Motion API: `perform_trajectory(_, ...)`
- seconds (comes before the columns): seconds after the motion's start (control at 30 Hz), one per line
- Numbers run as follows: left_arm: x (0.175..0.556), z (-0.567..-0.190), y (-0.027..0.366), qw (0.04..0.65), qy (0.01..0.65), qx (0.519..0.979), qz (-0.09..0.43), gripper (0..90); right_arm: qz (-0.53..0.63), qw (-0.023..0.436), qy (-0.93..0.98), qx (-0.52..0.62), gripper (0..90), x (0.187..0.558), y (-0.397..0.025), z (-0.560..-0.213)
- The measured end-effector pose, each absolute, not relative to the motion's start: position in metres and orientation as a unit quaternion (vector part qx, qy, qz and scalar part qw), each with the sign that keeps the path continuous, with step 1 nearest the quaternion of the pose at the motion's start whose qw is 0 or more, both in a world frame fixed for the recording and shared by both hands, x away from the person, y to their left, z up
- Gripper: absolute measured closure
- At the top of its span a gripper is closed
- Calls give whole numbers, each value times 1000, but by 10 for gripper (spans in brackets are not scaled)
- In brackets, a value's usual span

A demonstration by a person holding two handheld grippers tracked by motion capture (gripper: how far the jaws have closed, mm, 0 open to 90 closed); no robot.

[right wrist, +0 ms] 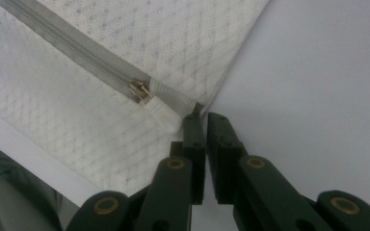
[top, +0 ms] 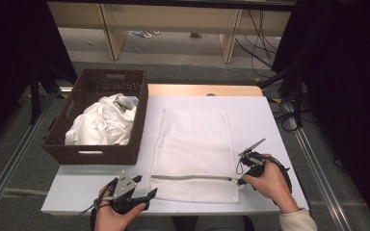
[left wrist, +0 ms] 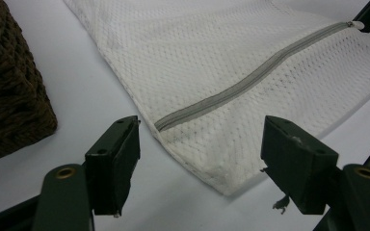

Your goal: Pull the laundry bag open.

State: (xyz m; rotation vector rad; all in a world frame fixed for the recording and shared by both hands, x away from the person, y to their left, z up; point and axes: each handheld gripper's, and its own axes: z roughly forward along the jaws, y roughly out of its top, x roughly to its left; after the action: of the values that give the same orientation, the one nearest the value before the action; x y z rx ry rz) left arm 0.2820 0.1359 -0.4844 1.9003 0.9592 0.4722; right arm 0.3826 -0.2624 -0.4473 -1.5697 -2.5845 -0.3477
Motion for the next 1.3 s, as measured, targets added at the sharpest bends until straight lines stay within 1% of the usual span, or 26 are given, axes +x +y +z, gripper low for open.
perform_trajectory(0.07, 282, -485, 135, 465, 392, 770, 191, 300, -119, 50, -848, -515, 872, 382, -263, -446)
perform_trajectory(0.1, 283, -484, 136, 463, 380, 776, 197, 300, -126, 44, -849, -511, 872, 382, -263, -446)
perform_trajectory(0.13, 282, -484, 135, 463, 389, 773, 192, 300, -122, 52, -848, -513, 872, 381, -262, -444)
perform_trajectory(0.23, 281, -484, 135, 463, 393, 771, 191, 300, -124, 54, -847, -513, 872, 380, -261, -442)
perform_trajectory(0.27, 283, -484, 137, 460, 378, 779, 198, 300, -125, 55, -847, -514, 871, 380, -261, -442)
perform_trajectory(0.4, 282, -485, 135, 467, 394, 768, 190, 300, -128, 57, -850, -508, 871, 378, -258, -439)
perform_trajectory(0.5, 282, -485, 135, 464, 391, 771, 192, 300, -149, 37, -852, -501, 869, 374, -251, -433)
perform_trajectory(0.53, 282, -485, 135, 464, 391, 772, 191, 300, -162, 26, -862, -480, 865, 374, -250, -432)
perform_trajectory(0.63, 282, -484, 135, 462, 390, 773, 192, 300, -186, 17, -861, -472, 851, 369, -241, -426)
perform_trajectory(0.7, 283, -484, 135, 466, 383, 773, 196, 300, -197, 18, -863, -465, 846, 369, -239, -424)
perform_trajectory(0.8, 282, -484, 135, 470, 392, 767, 191, 302, -197, 22, -861, -469, 824, 372, -243, -424)
perform_trajectory(0.83, 282, -484, 135, 472, 394, 764, 194, 306, -198, 15, -857, -476, 818, 372, -246, -423)
perform_trajectory(0.9, 282, -482, 136, 478, 389, 763, 196, 305, -191, 9, -850, -491, 764, 374, -250, -424)
perform_trajectory(0.97, 282, -482, 137, 477, 393, 761, 197, 302, -195, 14, -840, -506, 724, 376, -256, -424)
perform_trajectory(1.03, 283, -483, 136, 483, 395, 757, 193, 300, -201, 8, -832, -517, 703, 377, -260, -423)
perform_trajectory(1.13, 283, -483, 136, 483, 392, 759, 193, 296, -201, 13, -823, -531, 667, 380, -266, -423)
perform_trajectory(1.3, 282, -481, 139, 475, 381, 764, 214, 278, -196, 20, -816, -544, 621, 384, -269, -424)
